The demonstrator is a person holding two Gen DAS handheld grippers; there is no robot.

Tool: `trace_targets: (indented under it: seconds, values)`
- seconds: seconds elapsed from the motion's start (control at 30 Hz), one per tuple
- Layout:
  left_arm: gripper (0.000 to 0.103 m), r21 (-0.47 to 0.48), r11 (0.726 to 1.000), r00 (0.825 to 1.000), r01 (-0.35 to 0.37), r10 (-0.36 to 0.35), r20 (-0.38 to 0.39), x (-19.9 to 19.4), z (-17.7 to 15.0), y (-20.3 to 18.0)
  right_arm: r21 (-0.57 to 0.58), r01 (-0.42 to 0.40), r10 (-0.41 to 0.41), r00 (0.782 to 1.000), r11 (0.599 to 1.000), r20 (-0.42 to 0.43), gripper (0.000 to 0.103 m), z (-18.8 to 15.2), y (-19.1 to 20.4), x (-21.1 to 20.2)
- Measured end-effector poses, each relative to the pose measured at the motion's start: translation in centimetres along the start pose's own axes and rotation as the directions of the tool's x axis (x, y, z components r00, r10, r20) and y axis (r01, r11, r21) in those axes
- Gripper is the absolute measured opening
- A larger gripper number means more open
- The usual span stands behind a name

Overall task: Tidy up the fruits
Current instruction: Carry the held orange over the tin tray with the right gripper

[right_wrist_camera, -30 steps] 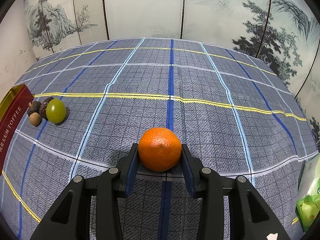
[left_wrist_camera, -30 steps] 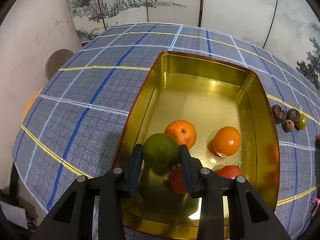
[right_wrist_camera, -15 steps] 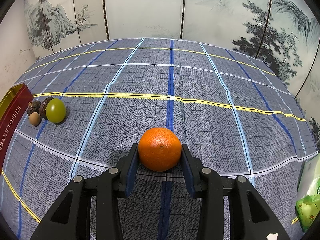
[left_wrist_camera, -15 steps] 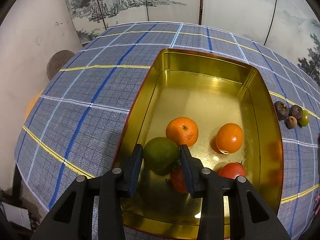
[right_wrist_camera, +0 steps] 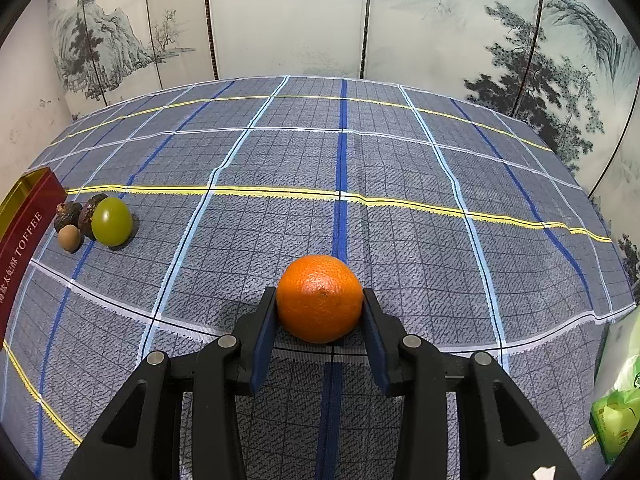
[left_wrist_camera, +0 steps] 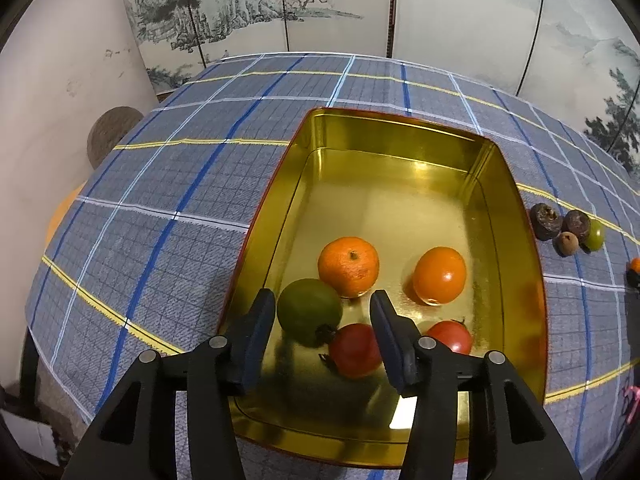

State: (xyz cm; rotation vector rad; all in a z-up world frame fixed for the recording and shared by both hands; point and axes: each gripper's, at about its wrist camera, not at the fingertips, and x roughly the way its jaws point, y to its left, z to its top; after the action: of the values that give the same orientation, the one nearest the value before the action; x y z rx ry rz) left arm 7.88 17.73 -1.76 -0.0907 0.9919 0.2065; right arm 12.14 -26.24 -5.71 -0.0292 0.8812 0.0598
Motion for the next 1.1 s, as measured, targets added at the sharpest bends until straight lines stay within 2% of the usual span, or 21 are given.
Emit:
trace_targets:
  seconds: [0.23,0.37,0.5,0.67,0.9,1.1]
  values:
    - [0.061,-0.003,1.000,0.999,0.011,-0.010,0.036,-1.0,-0.5,-0.2,0.002,0.022,-0.022,1.000,1.000,0.005,0.036,0.0,0.4,-0.3]
    - [0.062,-0.018,1.000,0.998,0.014,-0.012,0.069,-1.8,-0.7,0.0,0.007,0.009,-0.010,1.000,1.000,0.025,0.036,0.2,1.0,-1.3]
    - [0.062,-0.054,0.998,0.995,0.019,-0.014,0.096,-2.8,-0.8,0.6,-0.016,-0.035,0.036,0.998,0.999,0.054,0.036,1.0,2.8,-3.0]
    - [0.062,-0.072,0.997,0.993,0.004,0.004,0.118,-3.8,-1.1,1.3,-0.095,-0.130,0.138,0.987,0.987,0.085,0.036,1.9,7.3,-5.1]
    - [0.062,-0.109,0.994,0.992,0.001,0.013,0.128,-5.0,-1.8,2.9,-0.233,-0.298,0.322,0.944,0.926,0.072,0.036,2.4,15.9,-7.6]
    - [0.062,-0.133,0.991,0.992,-0.006,0.022,0.125,-5.5,-2.3,4.3,-0.339,-0.421,0.456,0.890,0.842,0.027,0.036,2.5,23.2,-9.1]
